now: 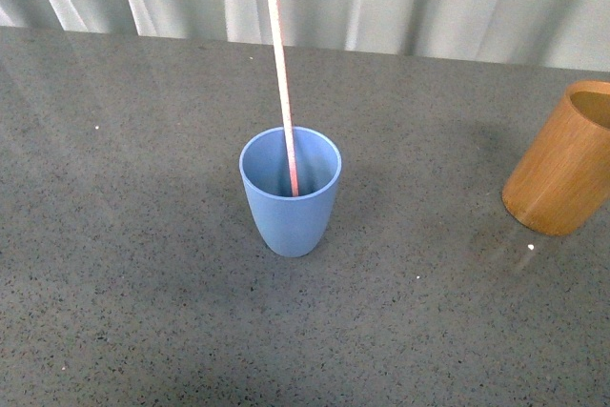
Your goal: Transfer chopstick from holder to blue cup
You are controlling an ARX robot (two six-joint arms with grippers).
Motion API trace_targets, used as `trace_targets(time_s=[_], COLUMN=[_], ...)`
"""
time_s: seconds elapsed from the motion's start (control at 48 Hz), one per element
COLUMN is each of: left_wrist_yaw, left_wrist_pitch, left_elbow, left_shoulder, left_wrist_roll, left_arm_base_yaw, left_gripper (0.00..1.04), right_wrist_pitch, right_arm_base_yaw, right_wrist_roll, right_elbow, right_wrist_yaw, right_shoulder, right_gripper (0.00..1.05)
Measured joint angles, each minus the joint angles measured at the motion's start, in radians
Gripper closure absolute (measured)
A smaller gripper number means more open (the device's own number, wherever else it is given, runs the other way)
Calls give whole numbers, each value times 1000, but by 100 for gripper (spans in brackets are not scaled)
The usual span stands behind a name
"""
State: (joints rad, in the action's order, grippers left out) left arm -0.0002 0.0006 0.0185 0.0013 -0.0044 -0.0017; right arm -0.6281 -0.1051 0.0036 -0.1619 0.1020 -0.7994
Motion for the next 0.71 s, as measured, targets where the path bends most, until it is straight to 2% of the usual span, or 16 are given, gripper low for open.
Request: trace_targets(time_s=[0.062,0.104,0.146,0.208,0.708], left_wrist_yaw=[0,0,0,0,0], left_wrist_pitch=[0,0,0,0,0], left_elbow=[0,0,0,0,0], left_shoulder=[0,0,0,0,0], left_wrist_roll=[0,0,0,0,0], left_arm_base_yaw=[0,0,0,0,0], left_gripper=[7,7,7,7,7], right_wrist_pitch=[14,31,45,68,203], right_arm_base_yaw=[13,50,81,101,102], right_wrist_roll=[0,0,-4,-3,-3], right_elbow=[23,40,55,74,145], right_wrist_yaw=[-11,-76,-98,-95,-101], right_shoulder=[38,72,99,141,372], right_gripper=[87,98,104,104,104])
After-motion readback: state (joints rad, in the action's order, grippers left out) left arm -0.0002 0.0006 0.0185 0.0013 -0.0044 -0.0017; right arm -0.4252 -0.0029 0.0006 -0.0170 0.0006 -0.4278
